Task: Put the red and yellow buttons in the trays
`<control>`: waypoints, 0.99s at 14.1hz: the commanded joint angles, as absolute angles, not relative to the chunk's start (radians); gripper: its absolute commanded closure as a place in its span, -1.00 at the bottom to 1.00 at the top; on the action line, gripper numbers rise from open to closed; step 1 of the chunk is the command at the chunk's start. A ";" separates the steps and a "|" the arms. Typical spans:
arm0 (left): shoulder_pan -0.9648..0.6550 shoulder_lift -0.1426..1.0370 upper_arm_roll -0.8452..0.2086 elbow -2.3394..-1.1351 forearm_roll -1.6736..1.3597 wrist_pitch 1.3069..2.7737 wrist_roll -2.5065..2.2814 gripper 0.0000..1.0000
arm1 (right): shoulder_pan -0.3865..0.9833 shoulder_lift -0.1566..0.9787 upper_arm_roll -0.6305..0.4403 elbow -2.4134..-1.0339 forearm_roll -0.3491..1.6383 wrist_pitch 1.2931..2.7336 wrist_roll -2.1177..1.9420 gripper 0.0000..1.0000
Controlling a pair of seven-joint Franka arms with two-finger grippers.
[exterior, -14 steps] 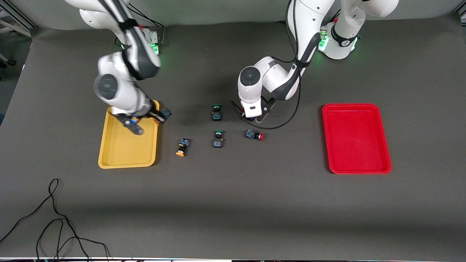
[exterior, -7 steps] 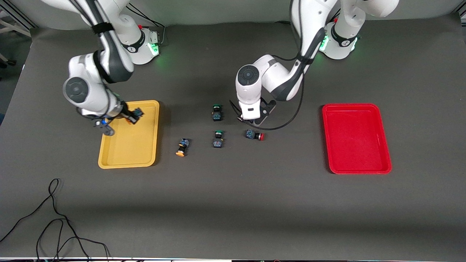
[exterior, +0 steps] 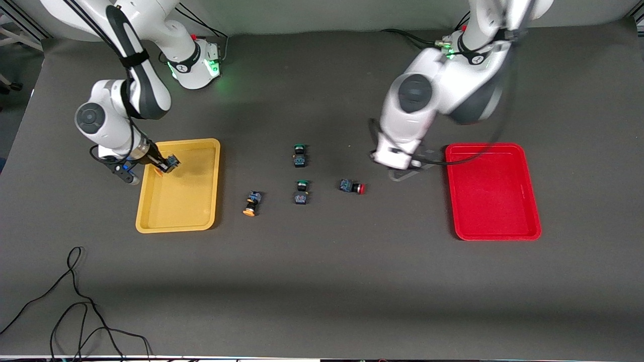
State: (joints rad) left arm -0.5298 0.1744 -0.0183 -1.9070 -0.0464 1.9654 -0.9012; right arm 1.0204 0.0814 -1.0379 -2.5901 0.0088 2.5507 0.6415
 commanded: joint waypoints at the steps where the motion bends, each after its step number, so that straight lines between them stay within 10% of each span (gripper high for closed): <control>1: -0.375 0.060 -0.026 -2.031 -0.077 1.916 -0.595 0.91 | 1.029 0.104 -1.038 -2.579 0.040 2.565 0.632 0.51; 9: -0.084 0.211 -0.021 -2.157 0.053 2.182 -0.209 0.91 | 1.042 0.141 -1.031 -2.565 0.117 2.557 0.632 0.18; 12: -0.061 0.294 -0.021 -2.166 0.071 2.293 -0.209 0.91 | 1.042 0.141 -1.031 -2.565 0.117 2.556 0.634 -0.99; 14: -0.061 0.354 -0.021 -2.164 0.071 2.362 -0.213 0.84 | 1.042 0.140 -1.031 -2.563 0.123 2.554 0.634 -1.00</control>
State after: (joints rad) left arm -0.0735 0.3206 -0.0103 -2.1669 0.0522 2.3158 -0.2141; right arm 1.0320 0.1243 -1.0287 -2.5769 0.0978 2.5545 0.6417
